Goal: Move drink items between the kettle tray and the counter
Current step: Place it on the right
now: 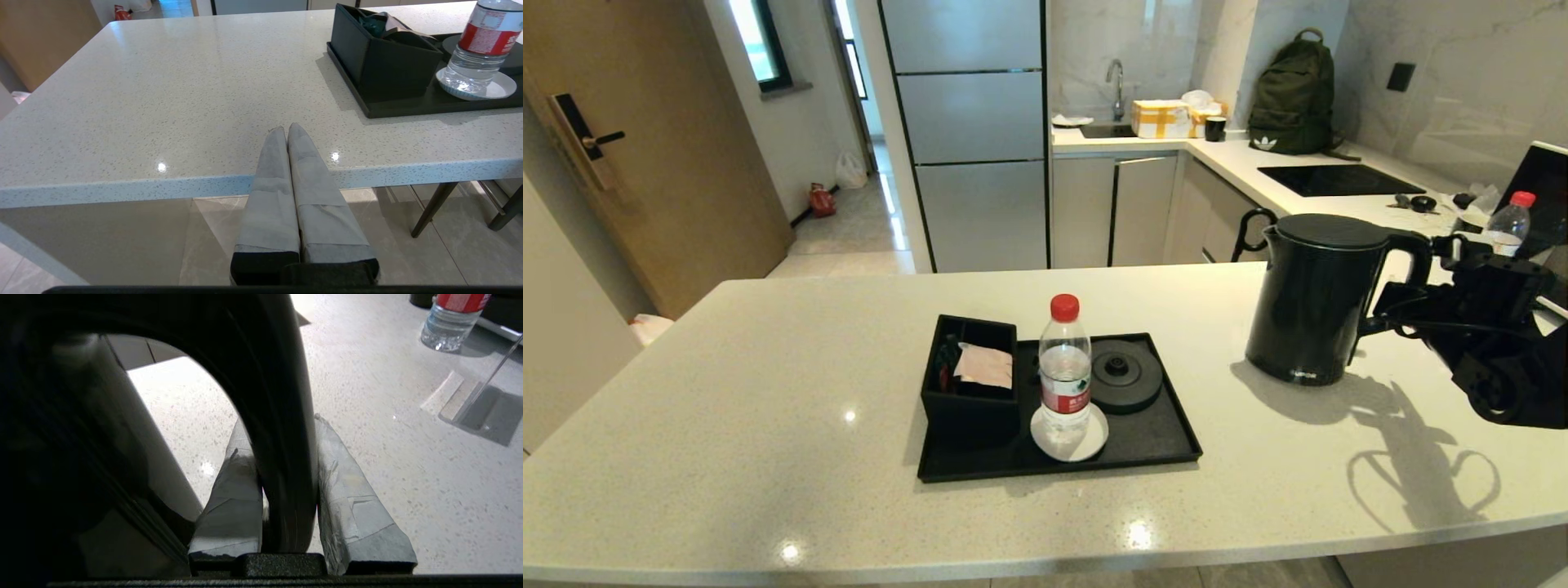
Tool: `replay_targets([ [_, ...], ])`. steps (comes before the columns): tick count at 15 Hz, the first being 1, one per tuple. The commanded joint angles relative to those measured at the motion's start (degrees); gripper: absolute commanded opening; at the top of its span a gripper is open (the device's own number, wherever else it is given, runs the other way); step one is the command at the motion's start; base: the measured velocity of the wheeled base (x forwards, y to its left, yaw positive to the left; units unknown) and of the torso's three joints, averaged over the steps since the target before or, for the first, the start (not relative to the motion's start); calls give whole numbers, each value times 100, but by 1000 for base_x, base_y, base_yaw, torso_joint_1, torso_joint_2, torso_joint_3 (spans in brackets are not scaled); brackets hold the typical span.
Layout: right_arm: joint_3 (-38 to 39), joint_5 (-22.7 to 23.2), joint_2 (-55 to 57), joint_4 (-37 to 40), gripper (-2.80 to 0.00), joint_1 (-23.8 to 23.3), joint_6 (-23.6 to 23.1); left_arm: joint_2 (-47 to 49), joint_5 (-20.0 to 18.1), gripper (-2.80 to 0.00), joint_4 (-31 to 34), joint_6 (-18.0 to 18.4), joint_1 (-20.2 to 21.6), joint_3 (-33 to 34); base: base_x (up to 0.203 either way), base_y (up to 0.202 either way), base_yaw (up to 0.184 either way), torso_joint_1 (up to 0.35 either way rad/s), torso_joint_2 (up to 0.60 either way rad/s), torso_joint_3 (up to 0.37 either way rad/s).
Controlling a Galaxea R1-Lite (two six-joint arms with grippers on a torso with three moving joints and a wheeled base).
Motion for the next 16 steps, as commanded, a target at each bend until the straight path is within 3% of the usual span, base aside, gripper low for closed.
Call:
replay_targets([
  [1, -12, 0, 143, 2, -280, 12, -10, 7, -1, -280, -2, 5, 1, 1, 0, 0, 0, 0, 0, 0],
  [4, -1, 4, 141, 37, -280, 12, -79, 7, -1, -280, -2, 5, 1, 1, 0, 0, 0, 0, 0, 0],
  [5, 36, 15, 136, 91, -280, 12, -334, 7, -1, -280, -2, 5, 1, 1, 0, 0, 0, 0, 0, 0],
  [11, -21, -17, 82, 231, -280, 4, -362, 7, -1, -280, -2, 5, 1, 1, 0, 0, 0, 0, 0, 0],
  [12, -21, -17, 75, 231, 0, 4, -362, 7, -1, -280, -2, -2, -6, 1, 0, 0, 0, 0, 0, 0],
  [16, 6, -9, 64, 213, 0, 4, -362, 7, -1, -280, -2, -3, 1, 1, 0, 0, 0, 0, 0, 0],
])
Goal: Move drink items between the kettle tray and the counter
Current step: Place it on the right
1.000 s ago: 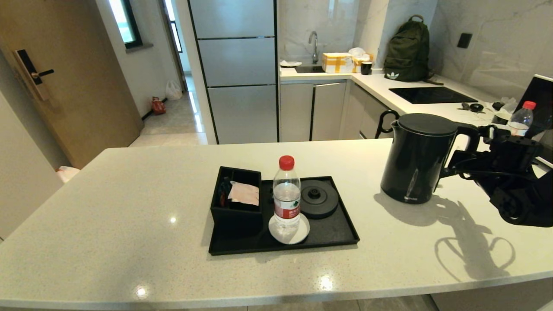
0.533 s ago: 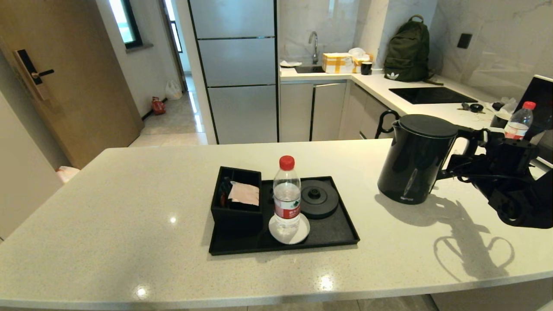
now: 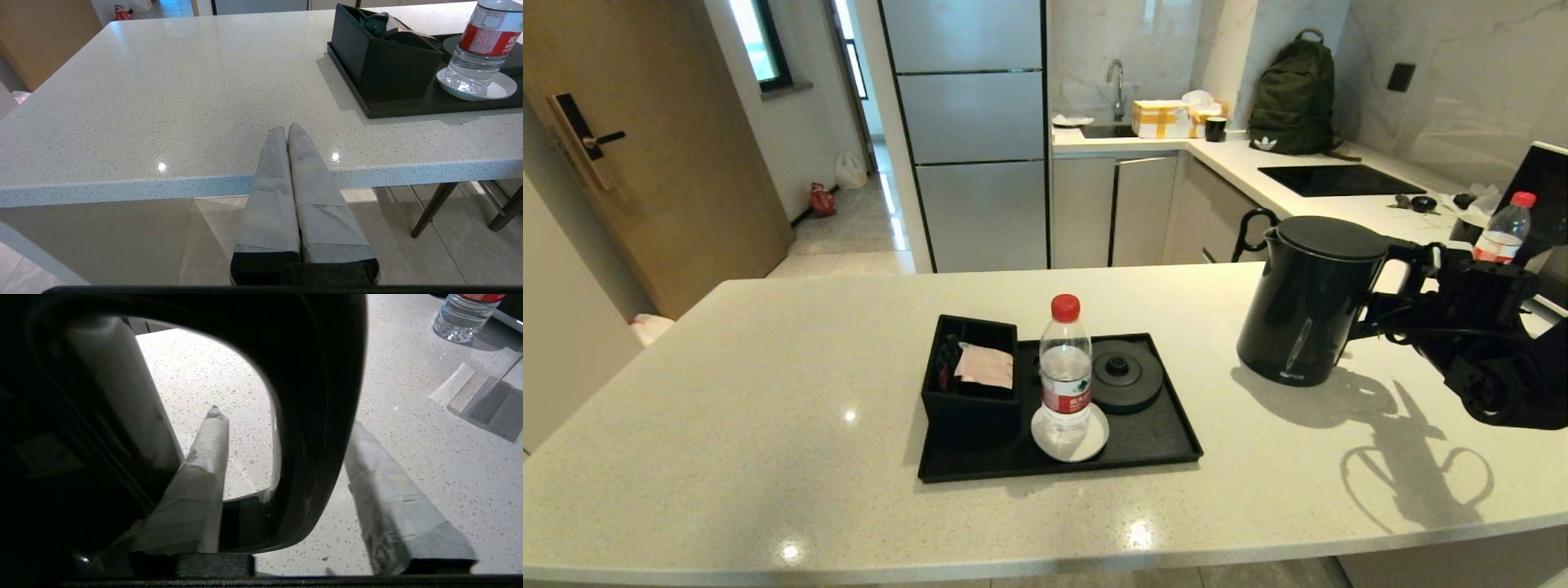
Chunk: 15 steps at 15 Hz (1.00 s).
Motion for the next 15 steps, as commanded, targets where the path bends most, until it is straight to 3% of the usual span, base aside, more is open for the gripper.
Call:
replay_targets([
  [1, 21, 1, -7, -46, 0, 1, -5, 7, 0, -280, 0, -2, 1, 1, 0, 0, 0, 0, 0, 0],
  [13, 318, 51, -453, 251, 0, 3, -14, 7, 0, -280, 0, -2, 1, 1, 0, 0, 0, 0, 0, 0],
  [15, 415, -137, -538, 259, 0, 90, -68, 7, 0, -280, 0, -2, 1, 1, 0, 0, 0, 0, 0, 0],
])
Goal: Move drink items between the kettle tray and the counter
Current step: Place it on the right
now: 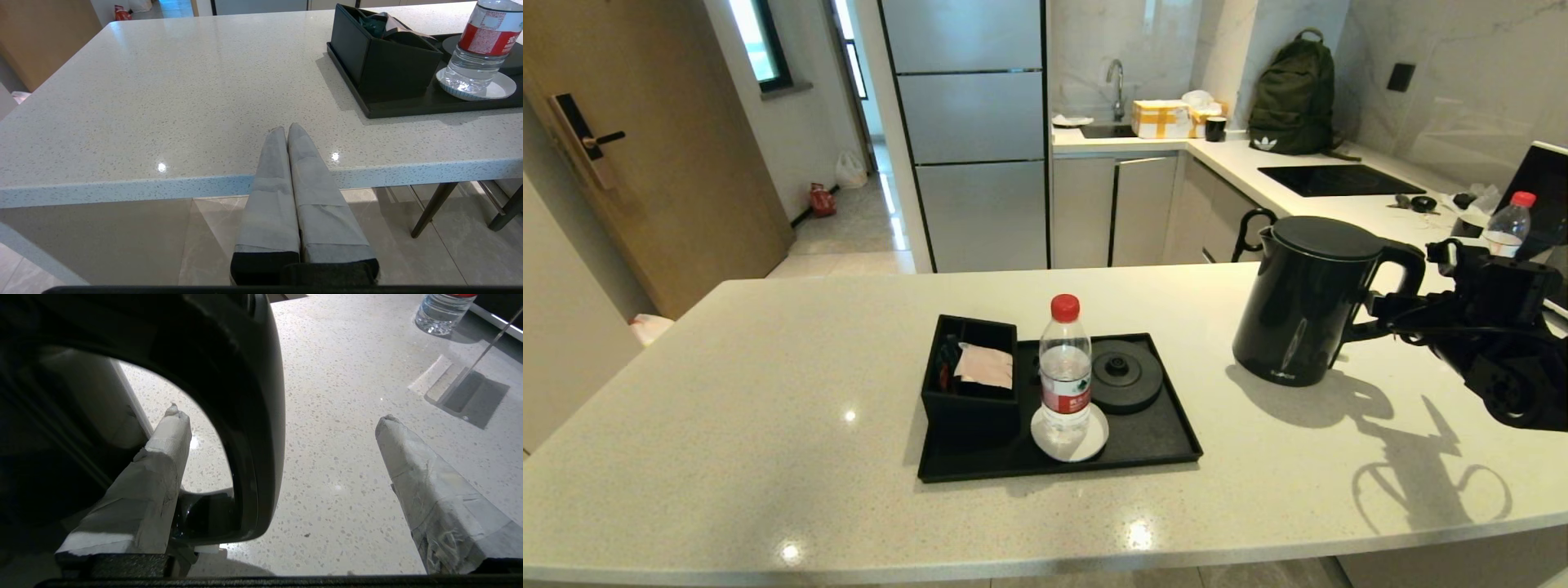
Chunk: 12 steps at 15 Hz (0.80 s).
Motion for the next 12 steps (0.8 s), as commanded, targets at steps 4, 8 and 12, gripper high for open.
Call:
replay_targets([
  [4, 183, -629, -196, -34, 0, 296, -123, 7, 0, -280, 0, 8, 1, 1, 0, 0, 0, 0, 0, 0],
  [8, 539, -844, -579, -17, 0, 515, -231, 7, 0, -280, 0, 8, 1, 1, 0, 0, 0, 0, 0, 0],
  [12, 699, -849, -1048, 499, 0, 576, -246, 7, 0, -280, 0, 8, 1, 1, 0, 0, 0, 0, 0, 0],
])
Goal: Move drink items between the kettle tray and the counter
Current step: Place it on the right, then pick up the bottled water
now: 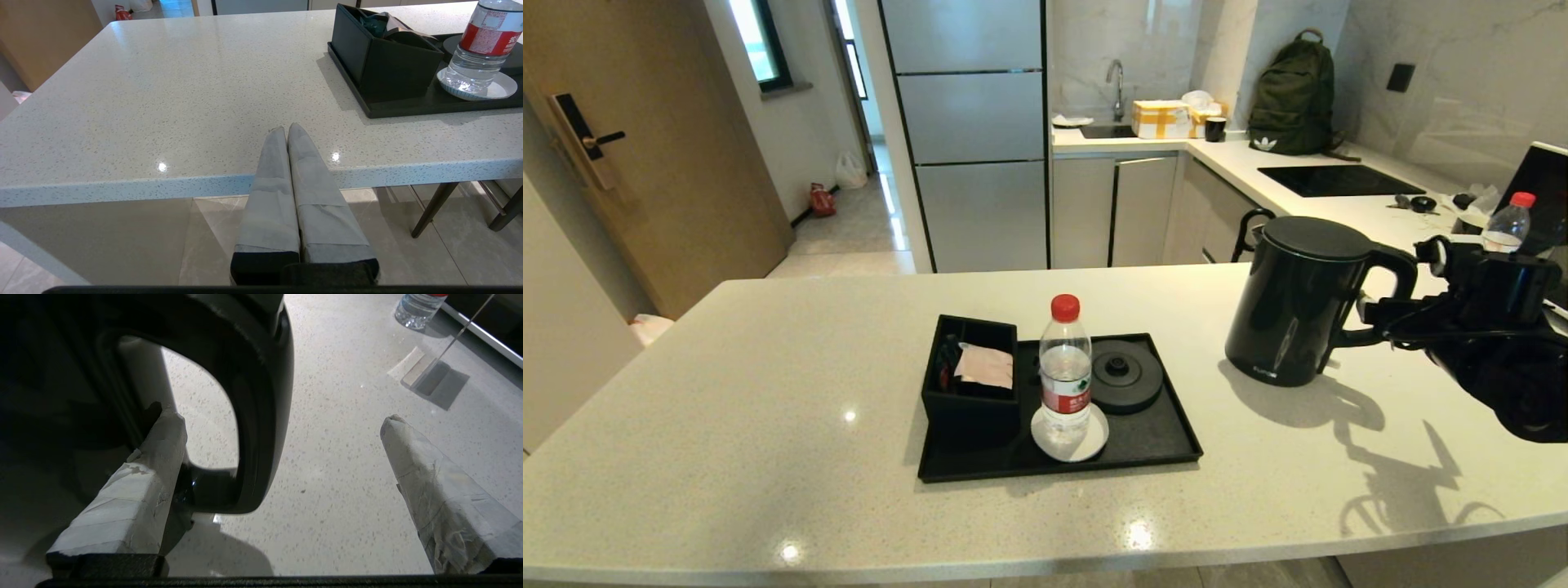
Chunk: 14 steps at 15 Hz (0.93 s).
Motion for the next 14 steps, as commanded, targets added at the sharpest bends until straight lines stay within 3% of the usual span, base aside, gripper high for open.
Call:
replay_targets([
  [1, 62, -10, -293, 138, 0, 39, -4, 7, -1, -280, -2, 1, 1, 1, 0, 0, 0, 0, 0, 0],
  [9, 541, -275, -694, 176, 0, 527, -5, 7, -1, -280, -2, -1, 1, 1, 0, 0, 0, 0, 0, 0],
  [14, 852, -267, -1872, 561, 0, 952, 6, 7, -1, -280, -2, 4, 1, 1, 0, 0, 0, 0, 0, 0],
])
